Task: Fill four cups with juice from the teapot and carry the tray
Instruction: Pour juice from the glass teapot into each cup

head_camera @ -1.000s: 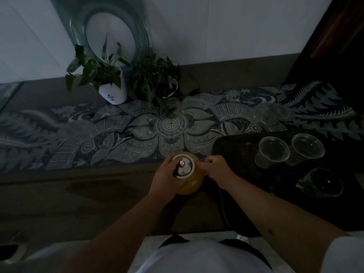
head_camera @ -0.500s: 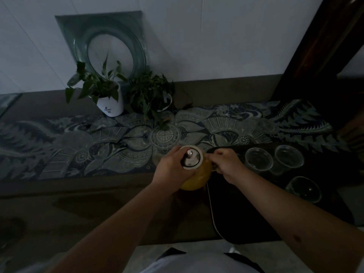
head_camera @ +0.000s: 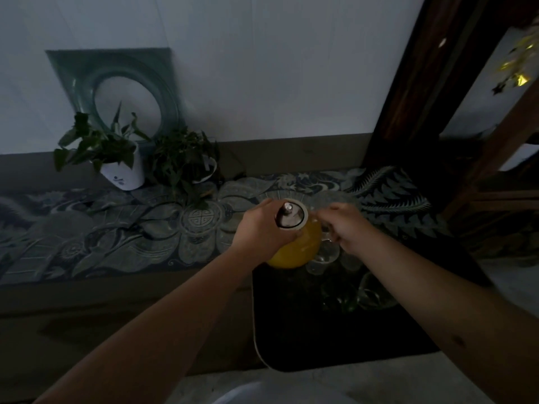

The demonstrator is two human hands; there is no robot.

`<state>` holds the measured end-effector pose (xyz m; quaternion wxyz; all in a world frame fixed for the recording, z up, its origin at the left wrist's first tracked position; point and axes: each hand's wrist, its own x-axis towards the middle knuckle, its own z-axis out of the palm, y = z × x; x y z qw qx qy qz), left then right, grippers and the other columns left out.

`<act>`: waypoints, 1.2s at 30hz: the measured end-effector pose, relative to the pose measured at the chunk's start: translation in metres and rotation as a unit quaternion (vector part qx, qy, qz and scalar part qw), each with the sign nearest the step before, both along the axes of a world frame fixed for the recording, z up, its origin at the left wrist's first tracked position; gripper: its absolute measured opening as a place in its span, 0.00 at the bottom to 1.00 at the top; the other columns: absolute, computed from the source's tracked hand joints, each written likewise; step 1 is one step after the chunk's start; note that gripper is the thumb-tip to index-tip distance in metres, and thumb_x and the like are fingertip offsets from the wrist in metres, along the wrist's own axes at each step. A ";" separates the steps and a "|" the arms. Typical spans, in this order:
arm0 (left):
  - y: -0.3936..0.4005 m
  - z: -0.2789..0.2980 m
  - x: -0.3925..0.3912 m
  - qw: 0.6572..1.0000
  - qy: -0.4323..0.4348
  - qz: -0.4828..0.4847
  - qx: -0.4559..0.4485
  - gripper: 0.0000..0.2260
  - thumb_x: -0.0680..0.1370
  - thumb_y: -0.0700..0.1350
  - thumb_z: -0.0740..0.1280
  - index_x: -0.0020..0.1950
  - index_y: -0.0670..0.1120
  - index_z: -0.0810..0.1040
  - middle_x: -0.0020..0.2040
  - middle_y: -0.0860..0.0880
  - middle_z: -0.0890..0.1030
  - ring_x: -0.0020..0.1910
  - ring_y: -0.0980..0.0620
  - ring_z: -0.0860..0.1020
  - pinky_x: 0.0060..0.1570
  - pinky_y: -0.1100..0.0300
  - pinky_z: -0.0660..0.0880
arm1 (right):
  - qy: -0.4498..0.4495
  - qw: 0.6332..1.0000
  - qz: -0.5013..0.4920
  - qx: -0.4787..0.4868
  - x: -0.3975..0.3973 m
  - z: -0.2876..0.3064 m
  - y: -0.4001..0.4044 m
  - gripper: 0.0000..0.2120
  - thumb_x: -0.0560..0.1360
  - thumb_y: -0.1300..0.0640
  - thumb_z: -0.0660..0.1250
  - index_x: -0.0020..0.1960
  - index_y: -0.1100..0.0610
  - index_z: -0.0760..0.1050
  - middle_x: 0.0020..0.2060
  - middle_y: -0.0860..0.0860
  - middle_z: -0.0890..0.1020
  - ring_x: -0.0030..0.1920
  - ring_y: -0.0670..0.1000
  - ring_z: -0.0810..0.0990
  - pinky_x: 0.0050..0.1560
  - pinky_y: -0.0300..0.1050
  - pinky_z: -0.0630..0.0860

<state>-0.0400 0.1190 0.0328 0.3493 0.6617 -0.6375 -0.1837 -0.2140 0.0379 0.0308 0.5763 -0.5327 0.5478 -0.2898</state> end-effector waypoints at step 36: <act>-0.088 -0.026 -0.202 0.993 0.044 0.073 0.085 0.31 0.73 0.51 0.72 0.74 0.50 0.65 0.68 0.51 0.71 0.64 0.47 0.72 0.58 0.48 0.73 | 0.038 0.997 0.062 0.003 -0.182 -0.005 -0.104 0.13 0.76 0.60 0.69 0.35 0.59 0.71 0.16 0.46 0.70 0.16 0.44 0.69 0.22 0.37 0.62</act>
